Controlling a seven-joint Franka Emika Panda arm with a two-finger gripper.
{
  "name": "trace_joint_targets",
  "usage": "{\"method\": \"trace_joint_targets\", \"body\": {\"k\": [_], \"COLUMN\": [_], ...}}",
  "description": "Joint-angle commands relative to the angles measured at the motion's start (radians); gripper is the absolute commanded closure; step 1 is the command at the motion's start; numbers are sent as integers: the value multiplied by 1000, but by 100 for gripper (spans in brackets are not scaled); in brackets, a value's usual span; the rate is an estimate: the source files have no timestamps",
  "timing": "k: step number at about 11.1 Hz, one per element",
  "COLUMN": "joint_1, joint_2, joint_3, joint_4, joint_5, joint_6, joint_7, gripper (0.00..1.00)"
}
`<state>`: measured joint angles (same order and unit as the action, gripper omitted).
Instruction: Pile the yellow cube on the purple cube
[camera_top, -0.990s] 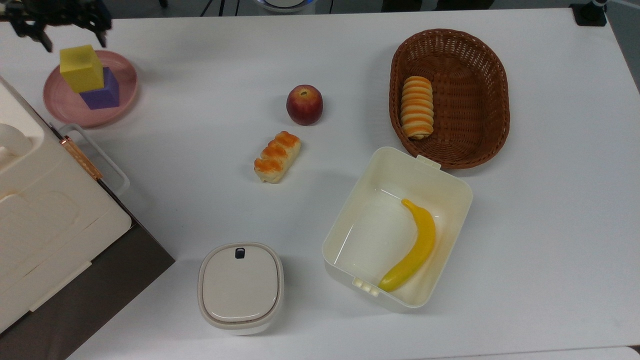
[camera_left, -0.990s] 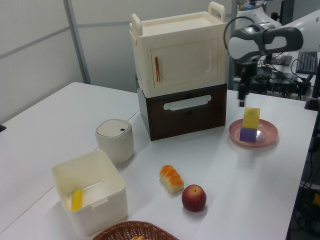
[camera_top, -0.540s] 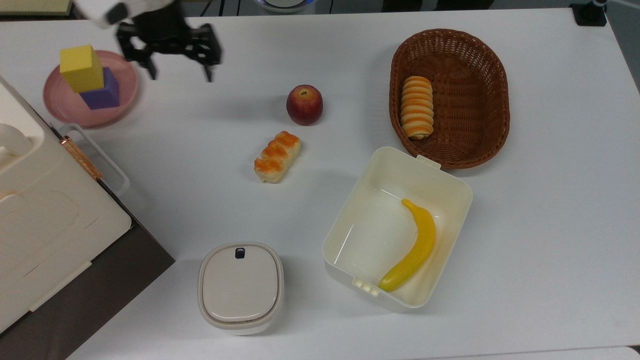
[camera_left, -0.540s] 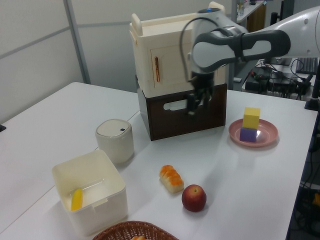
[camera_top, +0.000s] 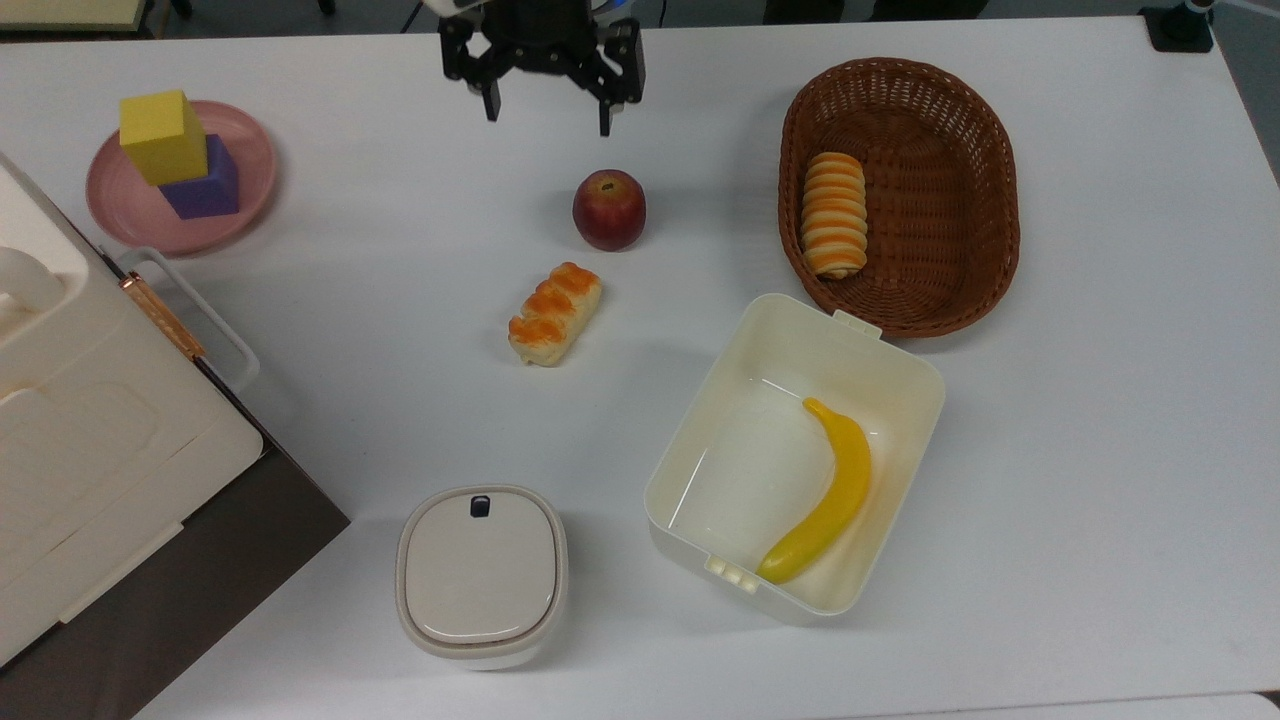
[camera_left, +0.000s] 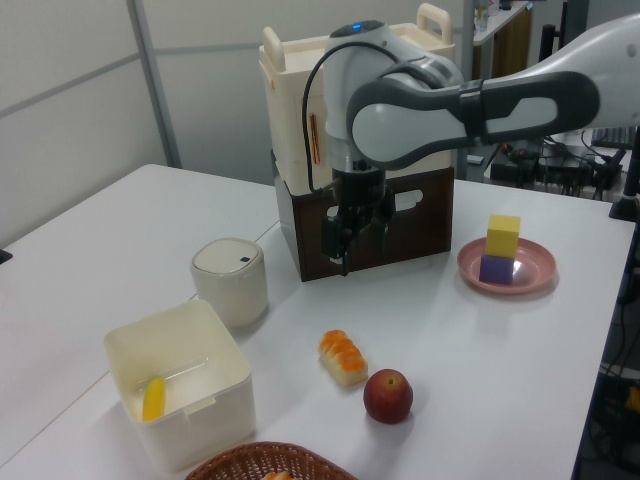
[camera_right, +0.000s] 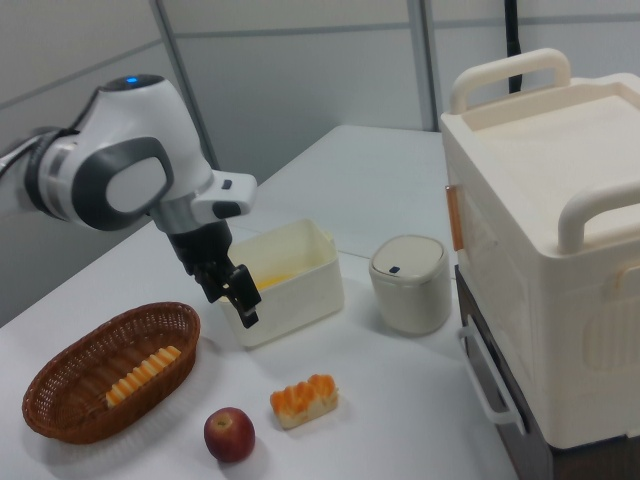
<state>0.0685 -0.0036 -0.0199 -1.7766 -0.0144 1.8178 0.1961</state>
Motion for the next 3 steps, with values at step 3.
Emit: {"method": "trace_joint_targets", "body": {"k": [3], "joint_1": [19], "joint_2": [-52], "joint_3": [-34], "joint_4": [9], "joint_5": [-12], "joint_6": [-83], "joint_7": [-70], "gripper": [0]}}
